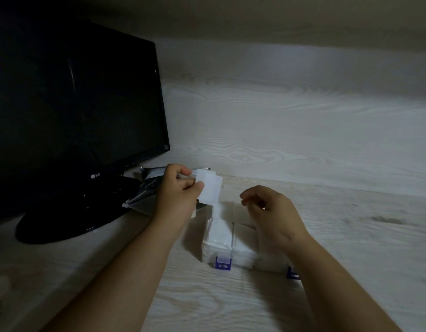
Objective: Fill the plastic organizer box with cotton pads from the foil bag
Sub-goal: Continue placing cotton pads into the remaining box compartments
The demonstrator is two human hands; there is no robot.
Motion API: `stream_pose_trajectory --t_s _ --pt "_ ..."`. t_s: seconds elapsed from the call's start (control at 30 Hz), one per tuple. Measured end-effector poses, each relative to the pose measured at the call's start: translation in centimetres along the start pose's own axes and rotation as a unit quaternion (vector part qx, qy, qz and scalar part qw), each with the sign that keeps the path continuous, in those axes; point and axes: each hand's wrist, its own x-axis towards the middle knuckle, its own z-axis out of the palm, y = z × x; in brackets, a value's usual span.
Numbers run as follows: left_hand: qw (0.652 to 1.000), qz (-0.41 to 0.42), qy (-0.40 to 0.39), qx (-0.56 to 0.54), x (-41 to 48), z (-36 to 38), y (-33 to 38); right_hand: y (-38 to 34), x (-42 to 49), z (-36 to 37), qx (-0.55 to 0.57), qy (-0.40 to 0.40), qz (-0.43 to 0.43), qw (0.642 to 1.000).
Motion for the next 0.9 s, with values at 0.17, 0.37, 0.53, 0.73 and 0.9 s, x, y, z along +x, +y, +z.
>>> stream_pose_trajectory --t_s 0.17,0.37,0.53,0.73,0.9 --pt "0.995 -0.055 -0.046 -0.063 0.1 0.4 -0.1 -0.7 -0.2 0.3 0.093 -0.019 -0.031 0.995" --pt "0.992 -0.056 -0.089 -0.063 -0.5 0.9 -0.1 -0.8 -0.2 0.7 0.119 -0.022 -0.027 0.992" --pt "0.993 -0.054 -0.098 -0.044 -0.5 1.1 -0.3 -0.9 -0.2 0.4 0.130 0.020 -0.021 0.991" --pt "0.992 -0.043 -0.117 -0.026 -0.6 1.0 -0.2 -0.9 -0.3 0.4 0.082 -0.015 -0.010 0.996" --pt "0.988 -0.036 -0.143 -0.036 -0.7 0.9 -0.2 -1.1 -0.3 0.4 0.067 -0.030 -0.021 0.997"
